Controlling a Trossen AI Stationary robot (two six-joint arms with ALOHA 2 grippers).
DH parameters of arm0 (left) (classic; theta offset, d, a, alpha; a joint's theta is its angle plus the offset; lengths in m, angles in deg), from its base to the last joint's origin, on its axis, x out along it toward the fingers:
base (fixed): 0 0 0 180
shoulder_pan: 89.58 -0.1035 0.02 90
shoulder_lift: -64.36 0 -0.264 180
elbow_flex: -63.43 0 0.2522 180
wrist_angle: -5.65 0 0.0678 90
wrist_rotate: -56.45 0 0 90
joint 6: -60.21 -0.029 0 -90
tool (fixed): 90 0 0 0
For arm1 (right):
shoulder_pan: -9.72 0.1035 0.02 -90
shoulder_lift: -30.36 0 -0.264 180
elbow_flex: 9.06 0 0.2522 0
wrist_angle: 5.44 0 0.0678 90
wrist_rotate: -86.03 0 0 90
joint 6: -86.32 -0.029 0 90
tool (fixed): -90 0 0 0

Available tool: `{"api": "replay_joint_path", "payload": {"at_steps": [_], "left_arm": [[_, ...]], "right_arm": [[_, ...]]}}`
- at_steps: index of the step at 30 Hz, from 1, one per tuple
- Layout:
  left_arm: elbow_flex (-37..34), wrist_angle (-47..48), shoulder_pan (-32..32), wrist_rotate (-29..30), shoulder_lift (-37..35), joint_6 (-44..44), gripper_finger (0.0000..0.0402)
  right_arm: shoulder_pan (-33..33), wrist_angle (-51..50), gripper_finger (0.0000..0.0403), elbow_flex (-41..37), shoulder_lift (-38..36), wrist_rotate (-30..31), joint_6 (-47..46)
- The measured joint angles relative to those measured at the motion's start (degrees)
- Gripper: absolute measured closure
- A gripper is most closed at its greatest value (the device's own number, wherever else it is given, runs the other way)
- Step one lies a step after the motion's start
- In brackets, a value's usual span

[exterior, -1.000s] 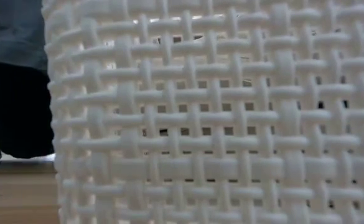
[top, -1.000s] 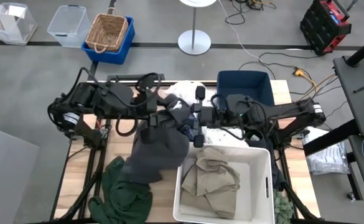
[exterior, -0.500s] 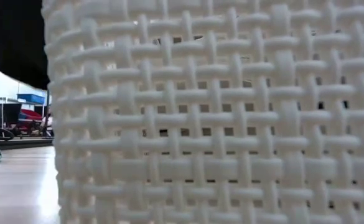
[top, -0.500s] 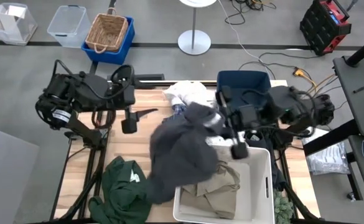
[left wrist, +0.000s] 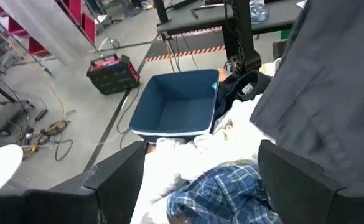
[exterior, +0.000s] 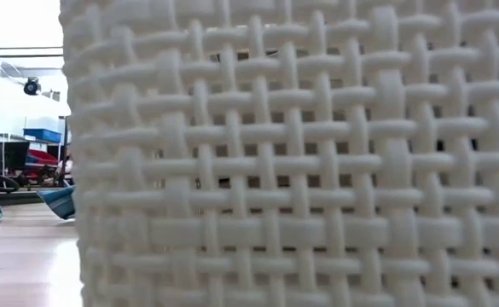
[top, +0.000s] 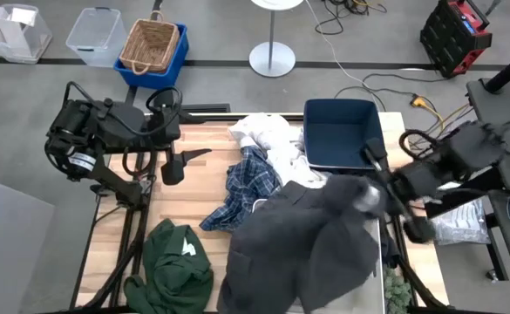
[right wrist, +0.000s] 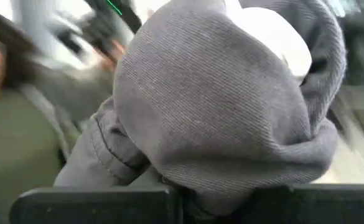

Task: Sort clothes
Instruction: Put the gray shorts into the white bin

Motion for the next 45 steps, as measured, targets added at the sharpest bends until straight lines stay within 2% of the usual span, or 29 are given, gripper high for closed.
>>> {"api": "replay_joint_path", "payload": {"at_steps": [4, 7, 9, 11, 14, 17, 21, 23, 27, 29, 34, 37, 41, 45], "left_arm": [[-0.3, 1.4, 0.0, 0.0, 0.5, 1.3, 0.0114], [-0.7, 2.1, 0.0, -0.1, 1.1, 2.0, 0.0114], [-0.9, 2.1, 0.0, -0.1, 1.5, 2.4, 0.0114], [-0.9, 2.4, 0.0, -0.1, 2.1, 2.5, 0.0114], [-0.9, 3.0, 0.0, -0.2, 3.2, 2.8, 0.0114], [-0.9, 3.2, 0.0, -0.2, 4.4, 2.9, 0.0114], [-0.9, 3.3, 0.0, -0.2, 6.3, 2.8, 0.0114], [-0.9, 3.4, 0.0, -0.2, 7.3, 2.4, 0.0114], [-0.9, 4.2, 0.1, -0.3, 9.0, 2.4, 0.0114], [-0.9, 4.6, 0.1, -0.3, 9.6, 2.4, 0.0114], [-0.9, 4.8, 1.1, -0.3, 10.0, 2.0, 0.0114], [-0.9, 6.8, 2.6, -0.3, 9.8, 2.1, 0.0114], [-2.3, 9.5, 5.6, -1.1, 9.3, 2.5, 0.0114], [-9.2, 9.4, 8.6, -3.8, 8.4, 3.3, 0.0114]], "right_arm": [[-1.2, -16.3, 0.0367, -1.8, 1.1, 14.2, -10.4], [-2.3, -25.1, 0.0367, -5.7, 2.9, 16.2, -17.9], [-2.3, -25.1, 0.0367, -9.9, 3.6, 14.3, -19.8], [-2.3, -22.8, 0.0367, -14.4, 4.3, 8.9, -19.9], [-2.2, -16.2, 0.0367, -21.6, 6.1, 1.6, -19.9], [-2.3, -9.0, 0.0367, -29.5, 7.8, -3.0, -19.9], [-2.6, 0.3, 0.0367, -38.0, 10.0, -4.6, -22.3], [-2.6, 2.3, 0.0367, -41.0, 11.3, -6.9, -24.7], [-2.4, 2.4, 0.0363, -43.4, 13.8, -7.3, -30.2], [-2.2, 2.5, 0.0336, -43.4, 14.3, -7.3, -33.9], [-0.9, 0.6, 0.0231, -43.3, 12.8, -7.3, -41.8], [0.3, -2.2, 0.0182, -41.9, 11.0, -6.6, -46.3], [2.0, -5.9, 0.0151, -39.8, 9.3, -0.8, -47.9], [2.7, -9.9, 0.0148, -37.3, 9.0, 1.8, -48.5]]}}
